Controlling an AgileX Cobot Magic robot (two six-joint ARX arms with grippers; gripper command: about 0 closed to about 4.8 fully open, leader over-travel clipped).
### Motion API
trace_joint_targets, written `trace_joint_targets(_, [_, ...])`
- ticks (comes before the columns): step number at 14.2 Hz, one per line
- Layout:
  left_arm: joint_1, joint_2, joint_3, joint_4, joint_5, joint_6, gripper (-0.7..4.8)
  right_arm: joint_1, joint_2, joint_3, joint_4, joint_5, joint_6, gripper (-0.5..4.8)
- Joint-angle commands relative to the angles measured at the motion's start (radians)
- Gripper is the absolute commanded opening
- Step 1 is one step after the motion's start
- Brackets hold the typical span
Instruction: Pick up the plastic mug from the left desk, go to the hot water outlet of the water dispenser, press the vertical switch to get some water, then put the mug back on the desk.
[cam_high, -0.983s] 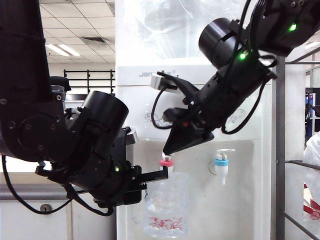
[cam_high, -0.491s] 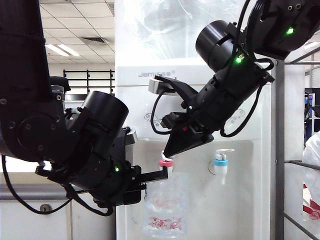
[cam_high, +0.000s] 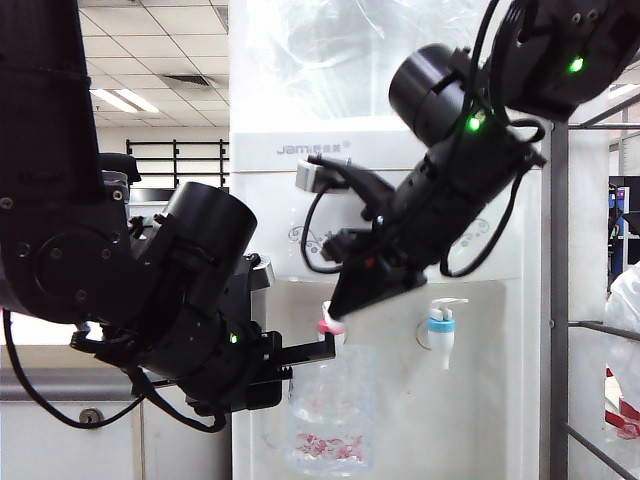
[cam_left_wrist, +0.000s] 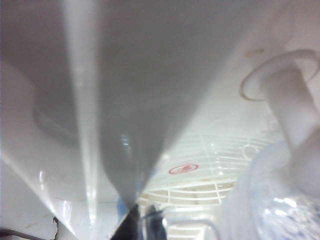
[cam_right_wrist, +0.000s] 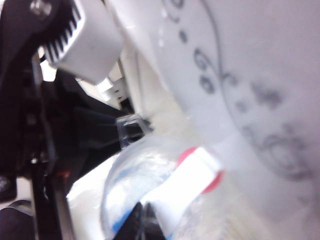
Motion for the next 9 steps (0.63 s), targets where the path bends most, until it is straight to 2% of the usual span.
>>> trace_joint_targets(1, [0.000, -0.009, 0.004, 0.046, -0.004, -0.006, -0.05, -0.013, 0.052, -0.001, -0.028, 0.021, -0.007, -0.01])
trace_joint_targets(5, [0.000, -0.009, 0.004, 0.046, -0.005, -0.006, -0.05, -0.009, 0.031, 0.000, -0.029, 0.020, -0.008, -0.01])
trace_joint_targets(9, [0.000, -0.009, 0.003, 0.046, -0.005, -0.006, -0.05, 0.012, -0.083, 0.000, -0.036, 0.024, -0.007, -0.01])
